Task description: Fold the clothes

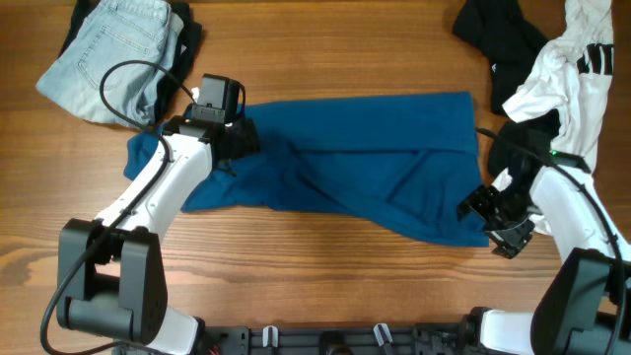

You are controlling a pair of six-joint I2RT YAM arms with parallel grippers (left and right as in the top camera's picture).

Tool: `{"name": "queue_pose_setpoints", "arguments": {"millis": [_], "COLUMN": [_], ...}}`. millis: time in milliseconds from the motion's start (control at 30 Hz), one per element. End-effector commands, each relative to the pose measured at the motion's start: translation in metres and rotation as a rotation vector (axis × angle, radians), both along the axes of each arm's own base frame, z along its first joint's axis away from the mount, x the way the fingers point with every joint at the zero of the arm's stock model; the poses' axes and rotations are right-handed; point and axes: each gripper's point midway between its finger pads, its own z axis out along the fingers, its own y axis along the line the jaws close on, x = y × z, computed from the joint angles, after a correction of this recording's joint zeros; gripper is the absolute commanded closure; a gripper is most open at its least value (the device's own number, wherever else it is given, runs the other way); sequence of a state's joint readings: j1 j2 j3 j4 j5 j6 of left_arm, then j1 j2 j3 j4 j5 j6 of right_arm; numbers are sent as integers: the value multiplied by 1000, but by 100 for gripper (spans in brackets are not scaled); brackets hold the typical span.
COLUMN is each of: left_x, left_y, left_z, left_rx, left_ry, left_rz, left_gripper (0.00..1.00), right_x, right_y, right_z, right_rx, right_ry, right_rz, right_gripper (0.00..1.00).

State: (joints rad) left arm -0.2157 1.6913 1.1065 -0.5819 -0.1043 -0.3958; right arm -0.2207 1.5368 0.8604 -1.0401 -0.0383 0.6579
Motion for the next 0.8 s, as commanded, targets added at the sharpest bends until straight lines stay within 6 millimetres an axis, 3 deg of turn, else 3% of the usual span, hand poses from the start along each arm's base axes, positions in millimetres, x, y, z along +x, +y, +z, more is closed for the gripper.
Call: {"name": "queue_pose_setpoints", "arguments": {"millis": [0,67,133,233,500,700,733,767], "left_x": [6,5,5,6,5,5,4,4], "left_y": [-1,-1,-1,-1,-1,-1,-1,-1], "left_z": [5,4,4,5,4,1,0,-2], "left_rx": [-19,-19,-19,-19,-18,-17,-16,-15], "left_ry": [-17,-16,-16,-17,-13,-5,-1,3], "left_rz": [13,13,13,13,13,13,13,13], "left_gripper": [18,18,18,19,20,22,22,22], "right_x": [0,2,1,-3,-19,-6,-5,-4], "right_y": [-6,-6,-6,-9,-7,-8,-8,-8], "right_z": [-11,-16,-19,-22,-39,-46,-47,-47], "right_rx": [-66,-70,-75,-94,-95,-97,-99,-97], "right_ry": [-6,-21,-24,-14,3,-61,-67,-70], "right_rz": [-82,-85,-83,-73,-71,-74,-70,-55], "right_gripper": [19,23,44,58,56,58,67,84]}}
